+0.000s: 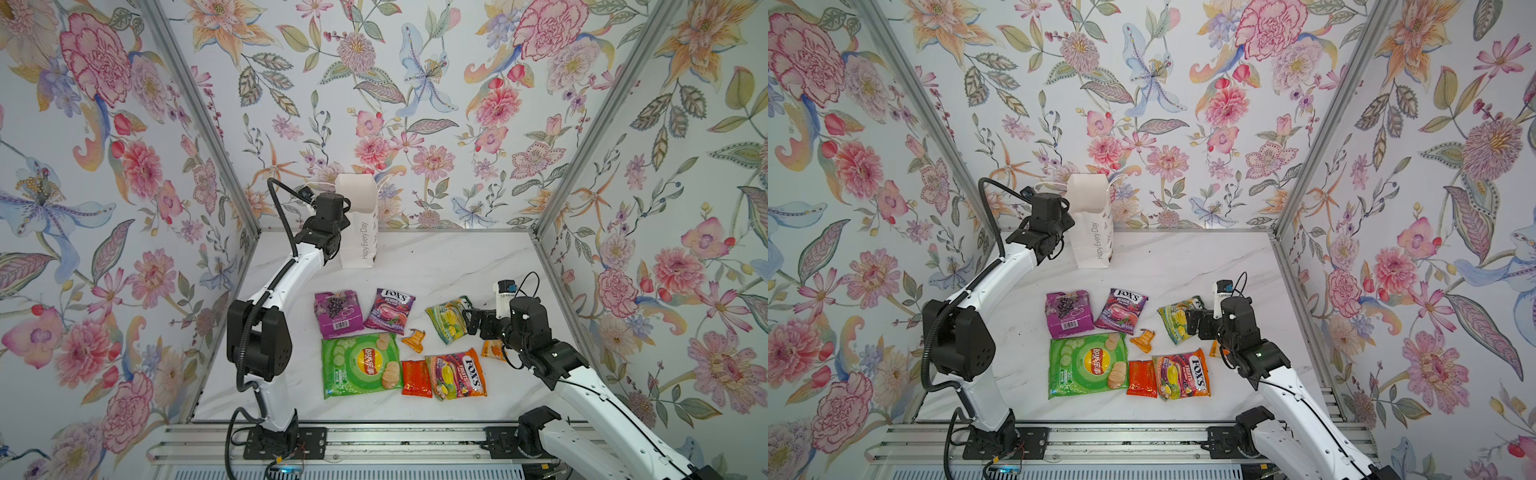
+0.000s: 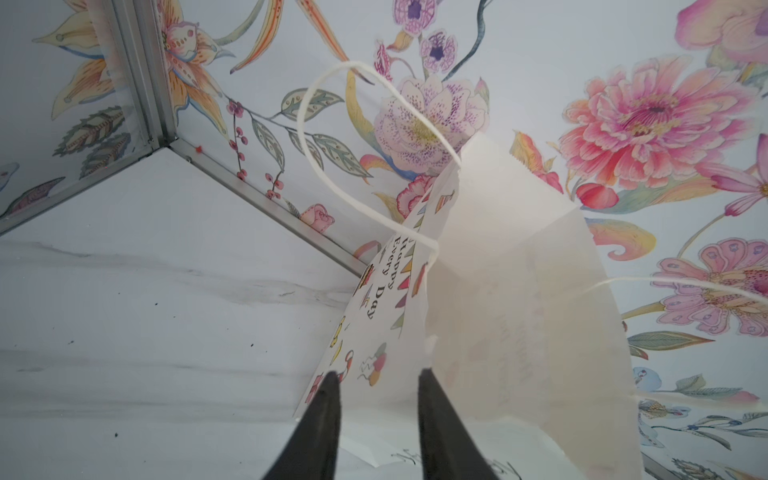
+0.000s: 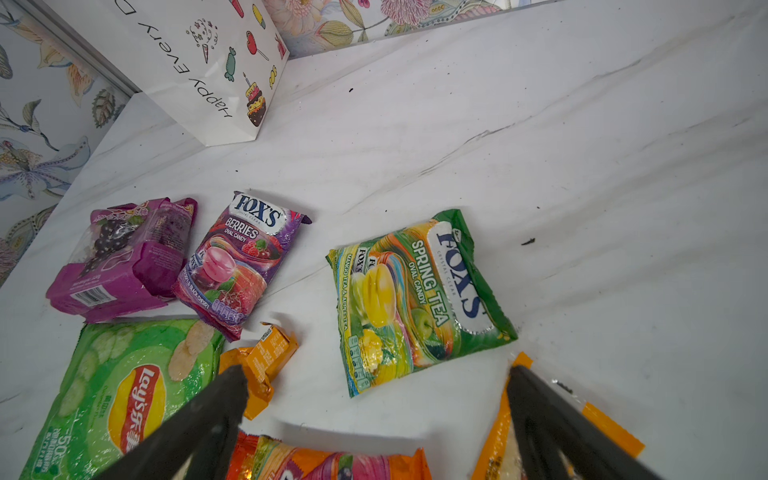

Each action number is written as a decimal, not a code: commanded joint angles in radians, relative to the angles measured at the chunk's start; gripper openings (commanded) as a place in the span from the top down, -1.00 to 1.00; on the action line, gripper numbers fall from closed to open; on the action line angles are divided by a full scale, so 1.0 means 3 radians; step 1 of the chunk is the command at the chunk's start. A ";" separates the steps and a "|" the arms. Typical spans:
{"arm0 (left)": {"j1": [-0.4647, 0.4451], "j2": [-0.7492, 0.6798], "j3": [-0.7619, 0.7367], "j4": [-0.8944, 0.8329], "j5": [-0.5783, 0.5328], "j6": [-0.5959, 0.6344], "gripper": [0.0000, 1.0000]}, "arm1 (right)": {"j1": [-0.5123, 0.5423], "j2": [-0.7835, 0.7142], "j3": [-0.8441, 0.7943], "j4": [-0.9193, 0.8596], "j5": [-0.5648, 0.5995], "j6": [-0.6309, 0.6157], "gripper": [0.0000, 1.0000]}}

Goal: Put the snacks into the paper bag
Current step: 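Grasp the paper bag's top edge with the left gripper and hold it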

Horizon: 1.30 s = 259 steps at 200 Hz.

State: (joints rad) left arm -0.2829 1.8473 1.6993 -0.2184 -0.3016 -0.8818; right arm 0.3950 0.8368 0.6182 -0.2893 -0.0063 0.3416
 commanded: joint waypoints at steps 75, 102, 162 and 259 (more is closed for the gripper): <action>0.0084 -0.0088 -0.0274 0.0721 0.0262 -0.0115 -0.35 | 0.0076 0.0021 0.0061 -0.0073 0.0074 0.0037 -0.98; 0.0099 -0.0074 -0.0480 0.0994 0.0391 -0.0362 -0.33 | 0.0094 0.0032 0.0056 -0.0074 0.0070 0.0033 -0.98; 0.0144 0.0099 -0.0403 0.1362 0.0468 -0.0393 -0.41 | 0.0119 -0.0028 -0.0031 -0.0074 0.0073 0.0047 -0.98; 0.0157 0.0636 0.0545 0.0566 0.0423 -0.0221 0.10 | 0.0171 0.0012 -0.0052 -0.0074 0.0134 0.0042 -0.98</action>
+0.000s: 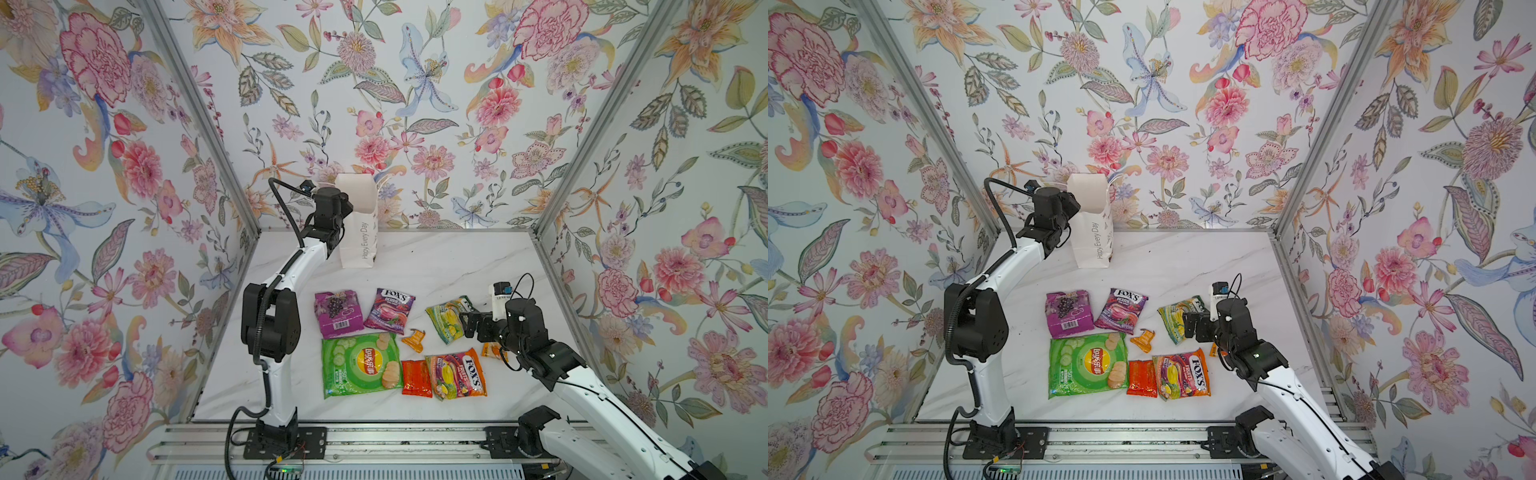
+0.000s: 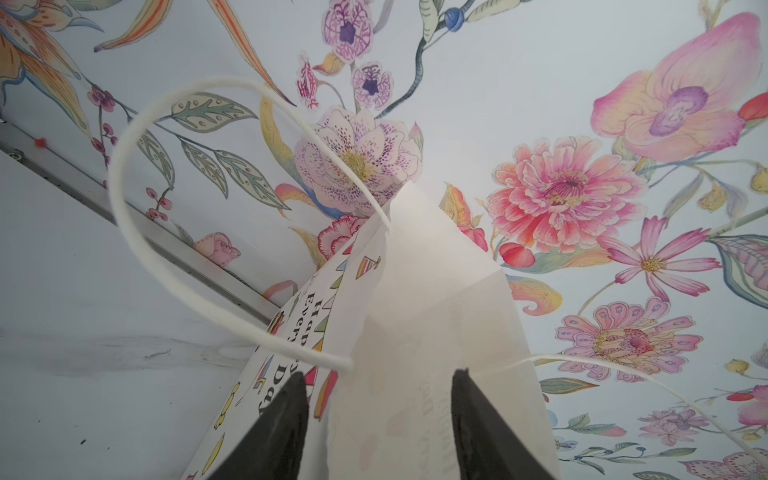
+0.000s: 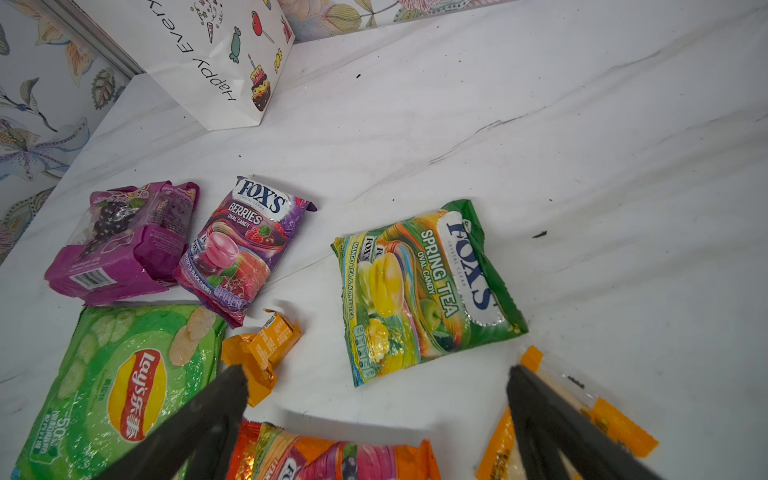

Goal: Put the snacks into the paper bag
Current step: 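Grasp the paper bag's top edge with the left gripper and hold it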

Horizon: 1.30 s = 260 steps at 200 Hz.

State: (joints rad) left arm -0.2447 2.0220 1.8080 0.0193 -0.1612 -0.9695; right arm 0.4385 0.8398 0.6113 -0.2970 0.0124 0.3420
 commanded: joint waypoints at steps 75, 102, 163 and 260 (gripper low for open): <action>0.0030 -0.0078 -0.0027 -0.0204 -0.0034 0.0100 0.69 | 0.0031 -0.0017 0.0002 -0.0074 0.0089 0.0042 -0.98; 0.0033 -0.0004 0.0105 -0.0395 0.0003 0.0149 0.65 | 0.0037 -0.0023 0.0022 -0.0114 0.0099 0.0050 -0.98; 0.0023 0.0069 0.0293 -0.0600 0.0040 0.0200 0.88 | 0.0046 0.0033 0.0084 -0.0135 0.0097 0.0056 -0.98; 0.0021 0.0029 0.0248 -0.0750 -0.0072 0.0204 0.53 | 0.0050 0.0008 0.0156 -0.0246 0.0148 0.0078 -0.98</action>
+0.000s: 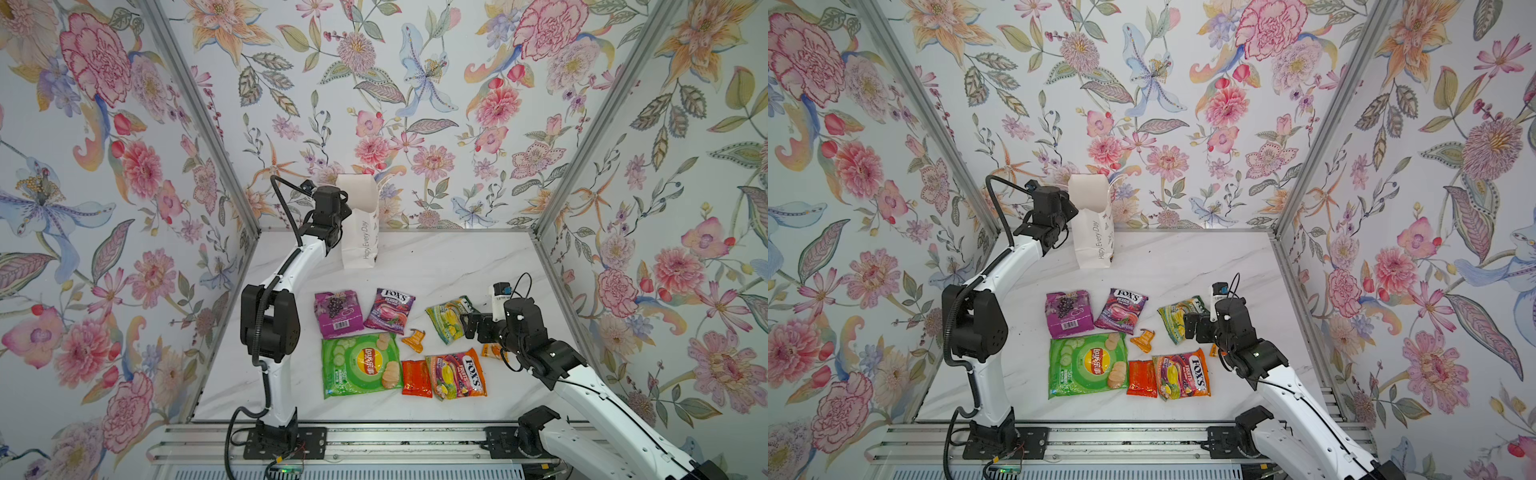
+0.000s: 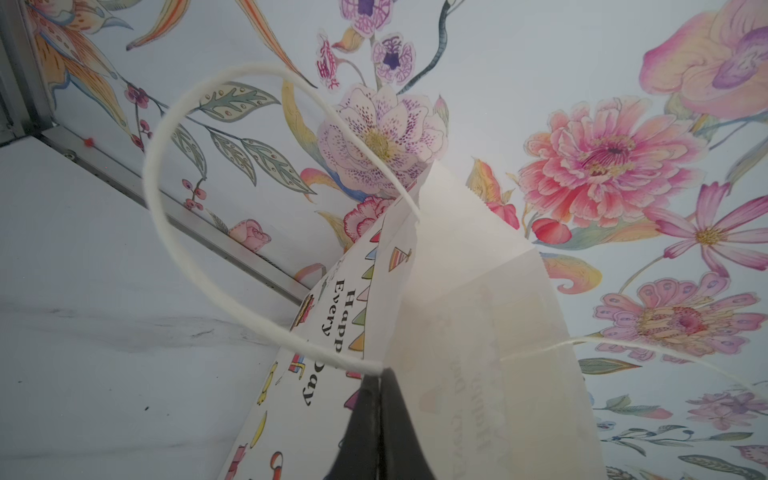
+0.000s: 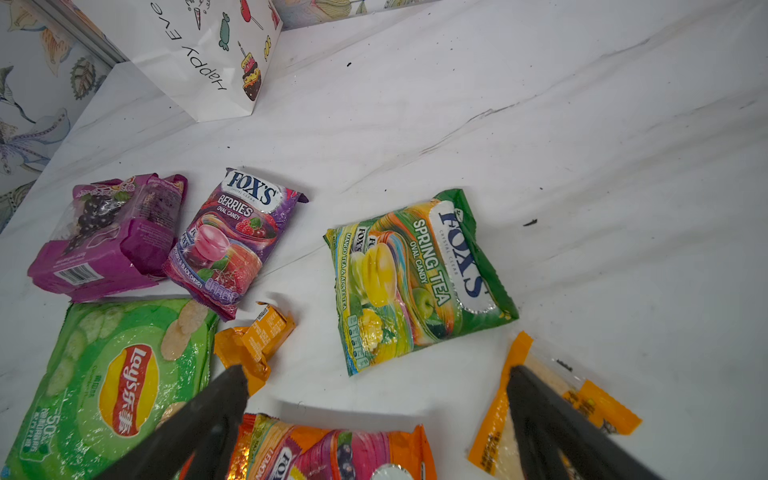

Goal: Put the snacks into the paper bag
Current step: 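Grasp the paper bag's top edge with the left gripper and hold it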

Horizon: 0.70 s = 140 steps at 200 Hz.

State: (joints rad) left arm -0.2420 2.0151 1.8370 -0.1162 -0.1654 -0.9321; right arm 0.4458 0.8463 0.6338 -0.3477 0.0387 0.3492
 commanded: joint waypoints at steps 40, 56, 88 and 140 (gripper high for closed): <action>0.0019 0.0258 0.0503 -0.0540 -0.0103 0.0169 0.29 | 0.0035 -0.0014 0.0071 -0.0076 0.0056 0.0056 -0.98; 0.0017 0.0317 0.0603 -0.0614 -0.0135 0.0187 0.45 | 0.0042 -0.0024 0.0060 -0.0073 0.0063 0.0061 -0.98; 0.0017 0.0350 0.0639 -0.0695 -0.0140 0.0183 0.68 | 0.0040 -0.0028 0.0049 -0.0073 0.0067 0.0068 -0.98; 0.0022 0.0117 0.0312 -0.0481 -0.0157 0.0113 1.00 | 0.0056 -0.0014 0.0094 -0.0094 0.0070 0.0069 -0.98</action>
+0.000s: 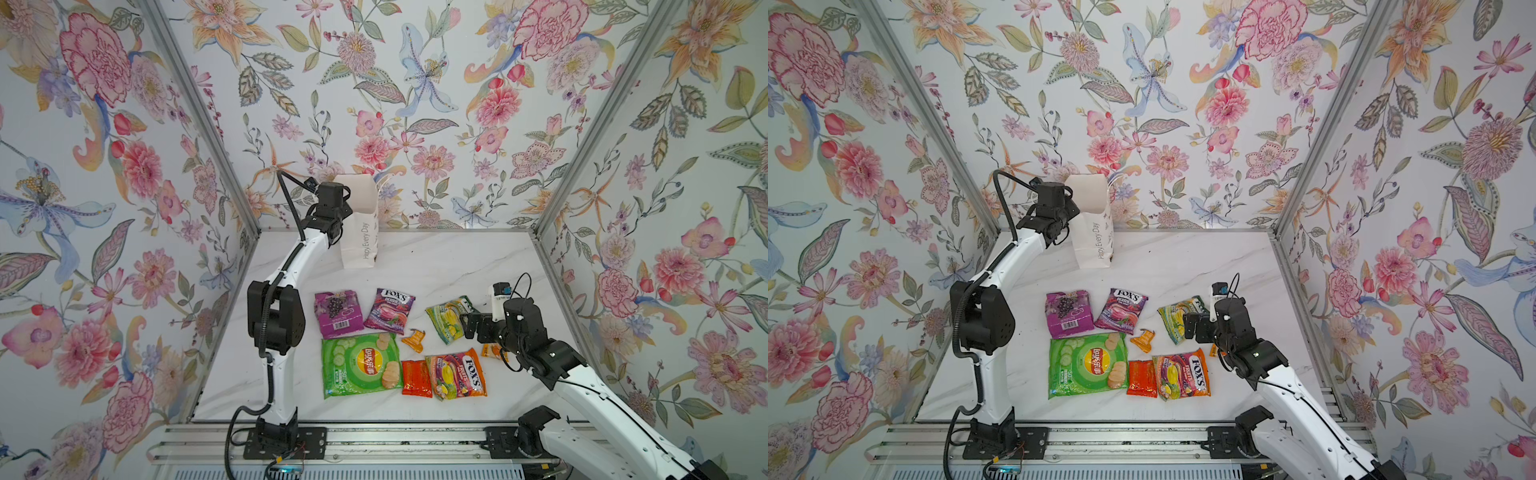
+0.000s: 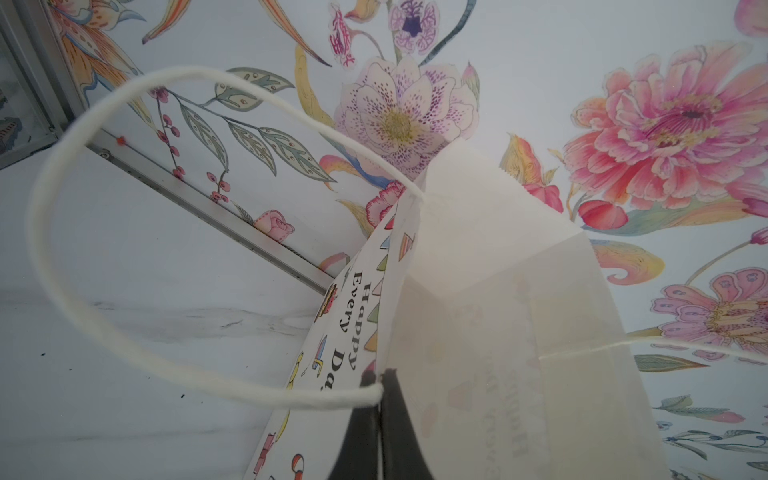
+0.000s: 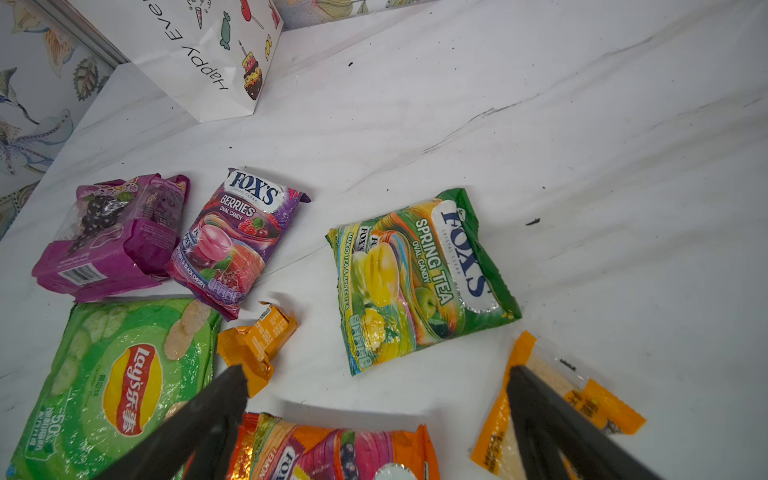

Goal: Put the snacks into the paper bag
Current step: 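Grasp the paper bag's top edge with the left gripper and hold it, then pull the bag nearer with left gripper while right gripper reaches the Lay's bag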

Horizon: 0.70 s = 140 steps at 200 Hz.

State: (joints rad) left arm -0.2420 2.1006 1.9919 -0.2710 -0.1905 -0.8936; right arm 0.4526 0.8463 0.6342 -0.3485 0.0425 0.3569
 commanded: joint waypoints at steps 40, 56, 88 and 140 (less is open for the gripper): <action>0.0074 -0.0669 -0.0821 0.0390 -0.0150 -0.0168 1.00 | 0.0060 0.0015 0.0126 -0.0106 0.0063 0.0069 -0.98; 0.0102 -0.0835 -0.1081 0.0554 -0.0159 -0.0169 1.00 | 0.0079 0.0046 0.0141 -0.0101 0.0073 0.0074 -0.98; 0.0140 -0.1204 -0.1606 0.0808 -0.0292 -0.0185 1.00 | 0.0146 0.0143 0.0191 -0.0094 0.0095 0.0096 -0.98; 0.0337 -0.1919 -0.2413 0.1106 -0.0307 -0.0025 1.00 | 0.0336 0.0273 0.0258 -0.0097 0.0160 0.0126 -0.98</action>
State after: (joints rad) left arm -0.1696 1.6360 1.3407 -0.0170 -0.2512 -0.9398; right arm 0.5316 0.9096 0.6716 -0.3645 0.0654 0.3759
